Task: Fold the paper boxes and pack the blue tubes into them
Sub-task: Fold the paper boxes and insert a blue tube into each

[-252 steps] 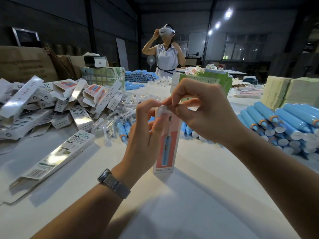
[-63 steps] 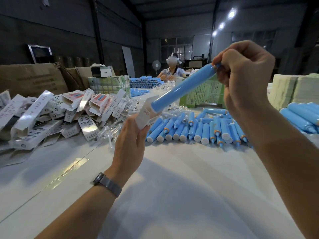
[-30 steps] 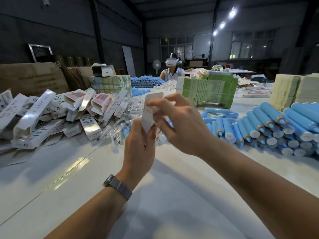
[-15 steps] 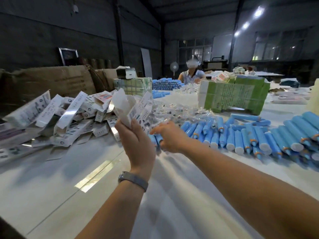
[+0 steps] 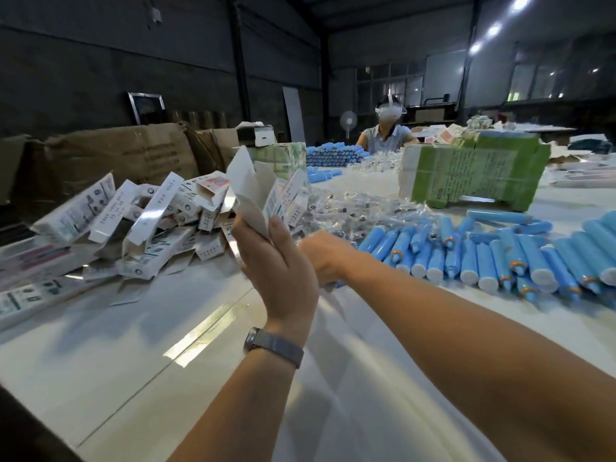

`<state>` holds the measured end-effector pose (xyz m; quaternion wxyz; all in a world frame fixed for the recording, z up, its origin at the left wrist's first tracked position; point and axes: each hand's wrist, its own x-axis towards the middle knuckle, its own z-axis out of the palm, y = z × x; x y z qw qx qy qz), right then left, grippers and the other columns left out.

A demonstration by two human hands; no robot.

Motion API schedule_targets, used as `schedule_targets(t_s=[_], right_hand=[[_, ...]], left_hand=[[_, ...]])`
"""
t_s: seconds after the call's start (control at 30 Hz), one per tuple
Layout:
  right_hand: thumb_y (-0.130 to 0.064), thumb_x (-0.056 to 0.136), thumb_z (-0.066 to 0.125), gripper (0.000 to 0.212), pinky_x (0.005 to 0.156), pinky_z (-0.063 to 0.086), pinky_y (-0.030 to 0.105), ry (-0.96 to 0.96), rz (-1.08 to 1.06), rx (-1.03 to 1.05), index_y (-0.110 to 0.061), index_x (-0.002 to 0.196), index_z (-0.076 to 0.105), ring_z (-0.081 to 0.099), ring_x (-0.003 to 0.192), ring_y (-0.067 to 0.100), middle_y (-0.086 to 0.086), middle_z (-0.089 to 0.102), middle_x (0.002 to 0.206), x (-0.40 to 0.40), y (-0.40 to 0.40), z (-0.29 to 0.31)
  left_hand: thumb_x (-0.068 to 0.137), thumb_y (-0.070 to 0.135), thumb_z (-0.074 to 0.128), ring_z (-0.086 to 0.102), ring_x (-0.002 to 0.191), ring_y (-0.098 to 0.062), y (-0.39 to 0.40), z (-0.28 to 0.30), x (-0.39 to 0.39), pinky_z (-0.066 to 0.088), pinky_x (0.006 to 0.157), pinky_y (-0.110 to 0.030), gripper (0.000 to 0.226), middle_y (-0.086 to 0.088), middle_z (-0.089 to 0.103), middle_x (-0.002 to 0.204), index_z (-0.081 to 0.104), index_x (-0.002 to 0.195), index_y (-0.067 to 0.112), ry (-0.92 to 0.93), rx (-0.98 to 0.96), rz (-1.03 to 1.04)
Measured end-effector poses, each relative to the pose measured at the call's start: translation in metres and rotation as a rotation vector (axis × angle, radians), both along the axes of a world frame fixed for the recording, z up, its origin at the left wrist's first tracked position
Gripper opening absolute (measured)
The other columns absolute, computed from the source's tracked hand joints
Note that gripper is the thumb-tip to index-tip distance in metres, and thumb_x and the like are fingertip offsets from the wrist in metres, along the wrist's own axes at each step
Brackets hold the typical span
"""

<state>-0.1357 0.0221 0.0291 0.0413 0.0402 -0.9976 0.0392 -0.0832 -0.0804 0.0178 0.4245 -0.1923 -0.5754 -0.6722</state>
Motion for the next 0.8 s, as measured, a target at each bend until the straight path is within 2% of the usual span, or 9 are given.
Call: schedule_targets(t_s=[0.07,0.13,0.2,0.23,0.3,0.43,0.57,0.67,0.8], right_hand=[[-0.032,0.085,0.051,0.03,0.056,0.044,0.029,0.134,-0.076,-0.039,-0.014,0.062,0.058,0.06,0.064,0.024,0.002,0.059,0.061,0.008,0.01,0.0],[-0.016,0.084,0.057,0.022,0.064,0.048,0.028,0.291,-0.117,-0.115,-0.017,0.063,0.065,0.062,0.073,0.026,0.004,0.065,0.067,0.018,0.022,0.003],[-0.008,0.081,0.061,0.018,0.072,0.048,0.025,0.426,-0.168,-0.307,-0.02,0.079,0.073,0.065,0.08,0.021,0.003,0.072,0.078,0.038,0.036,0.01],[-0.007,0.081,0.064,0.017,0.072,0.05,0.026,0.484,-0.188,-0.429,-0.021,0.086,0.071,0.065,0.077,0.018,0.001,0.071,0.077,0.05,0.044,0.014],[-0.008,0.081,0.072,0.025,0.066,0.049,0.026,0.576,-0.182,-0.693,-0.025,0.097,0.061,0.061,0.067,0.013,-0.003,0.065,0.074,0.081,0.057,0.023],[-0.003,0.084,0.073,0.043,0.061,0.052,0.027,0.771,-0.042,-1.034,-0.028,0.113,0.052,0.063,0.068,0.021,0.012,0.063,0.078,0.149,0.07,0.039],[0.004,0.086,0.069,0.044,0.059,0.052,0.021,0.913,0.142,-1.088,-0.019,0.118,0.049,0.07,0.066,0.021,0.018,0.067,0.078,0.199,0.064,0.049],[0.008,0.085,0.067,0.044,0.057,0.051,0.02,1.014,0.28,-1.022,-0.024,0.109,0.047,0.068,0.062,0.02,0.006,0.064,0.072,0.213,0.059,0.054],[0.003,0.087,0.068,0.04,0.059,0.056,0.03,1.073,0.344,-0.928,-0.027,0.102,0.046,0.07,0.066,0.019,0.003,0.064,0.077,0.213,0.051,0.052]], left_hand=[[0.103,0.032,0.037,0.052,0.105,-0.02,0.006,-0.004,0.004,0.051,0.088,-0.052,0.016,0.014,0.046,0.109,0.039,0.118,0.033,0.034,-0.042,-0.046],[0.102,0.029,0.038,0.052,0.103,-0.028,0.012,-0.008,0.008,0.05,0.088,-0.048,0.024,-0.006,0.05,0.112,0.043,0.118,0.011,0.037,-0.084,-0.097],[0.103,0.024,0.04,0.053,0.096,-0.035,0.016,-0.012,0.014,0.048,0.083,-0.052,0.005,-0.021,0.05,0.105,0.038,0.108,0.023,0.063,-0.15,-0.197],[0.103,0.021,0.041,0.054,0.092,-0.036,0.018,-0.012,0.019,0.048,0.079,-0.054,0.014,-0.022,0.05,0.102,0.032,0.101,0.031,0.07,-0.184,-0.228],[0.101,0.017,0.043,0.052,0.081,-0.031,0.023,-0.015,0.026,0.048,0.069,-0.048,0.028,-0.013,0.047,0.091,0.024,0.093,0.036,0.107,-0.28,-0.262],[0.096,0.009,0.052,0.045,0.07,0.002,0.031,-0.025,0.034,0.035,0.067,-0.007,0.023,0.013,0.036,0.079,0.031,0.095,0.02,0.192,-0.357,-0.272],[0.094,0.007,0.054,0.046,0.072,0.009,0.035,-0.027,0.036,0.034,0.068,-0.004,0.024,0.02,0.039,0.08,0.033,0.094,0.018,0.225,-0.392,-0.289],[0.095,0.008,0.053,0.047,0.072,0.007,0.037,-0.03,0.037,0.035,0.069,-0.005,0.026,0.028,0.043,0.085,0.031,0.094,0.022,0.237,-0.441,-0.291],[0.097,0.02,0.051,0.053,0.071,-0.006,0.038,-0.03,0.043,0.035,0.063,-0.01,0.028,0.019,0.049,0.085,0.028,0.092,0.034,0.218,-0.453,-0.343]])
